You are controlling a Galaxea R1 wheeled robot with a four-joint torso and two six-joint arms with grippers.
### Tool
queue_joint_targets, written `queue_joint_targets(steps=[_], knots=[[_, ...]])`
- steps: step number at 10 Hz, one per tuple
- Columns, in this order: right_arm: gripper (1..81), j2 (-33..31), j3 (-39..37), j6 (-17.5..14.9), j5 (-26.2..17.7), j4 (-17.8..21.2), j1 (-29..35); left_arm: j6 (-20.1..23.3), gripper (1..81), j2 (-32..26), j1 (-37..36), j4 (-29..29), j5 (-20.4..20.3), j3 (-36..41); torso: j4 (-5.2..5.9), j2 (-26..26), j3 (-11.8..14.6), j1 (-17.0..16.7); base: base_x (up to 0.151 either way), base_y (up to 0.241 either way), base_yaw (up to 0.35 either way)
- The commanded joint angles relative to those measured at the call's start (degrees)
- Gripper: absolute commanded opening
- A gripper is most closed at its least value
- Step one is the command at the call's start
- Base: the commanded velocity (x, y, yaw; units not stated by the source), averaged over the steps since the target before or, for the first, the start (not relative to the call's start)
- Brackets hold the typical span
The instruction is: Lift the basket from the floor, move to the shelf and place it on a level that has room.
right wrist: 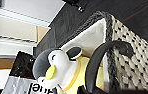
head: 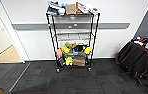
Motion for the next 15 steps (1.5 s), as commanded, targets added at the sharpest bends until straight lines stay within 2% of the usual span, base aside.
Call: queue_joint_targets(steps=[1,2,3,5,8,15], knots=[[1.0,-0.83,3.97,0.74,-2.42,-0.36,5.77,-0.15,1.0,-0.96,-6.07,0.06,0.95,3.82,0.0,0.0,3.5,0.0,0.0,0.0,0.0],[1.0,-0.92,3.97,0.74,-2.42,-0.45,5.85,-0.15,1.0,-1.13,-6.07,0.15,0.86,4.25,0.0,0.0,4.65,0.0,0.0,0.0,0.0],[1.0,-0.83,3.98,0.74,-2.43,-0.45,5.77,-0.07,1.0,-1.22,-6.07,0.15,0.77,4.61,0.0,0.0,2.36,-0.02,0.0,0.0,0.0],[1.0,-0.83,3.8,0.74,-2.42,-0.45,5.68,-0.06,1.0,-1.31,-6.07,0.15,0.77,4.61,0.0,-0.05,3.31,-0.11,0.0,0.0,0.0],[1.0,-0.57,3.36,0.74,-2.42,-0.45,5.42,-0.06,1.0,-1.4,-6.07,0.15,0.77,4.61,0.0,-0.05,3.17,-0.13,0.0,0.0,0.0],[1.0,0.31,3.27,0.74,-2.42,-0.53,5.51,-0.06,1.0,-1.49,-5.99,0.5,0.6,4.97,0.0,-0.11,3.21,-0.29,0.097,0.0,0.0]])
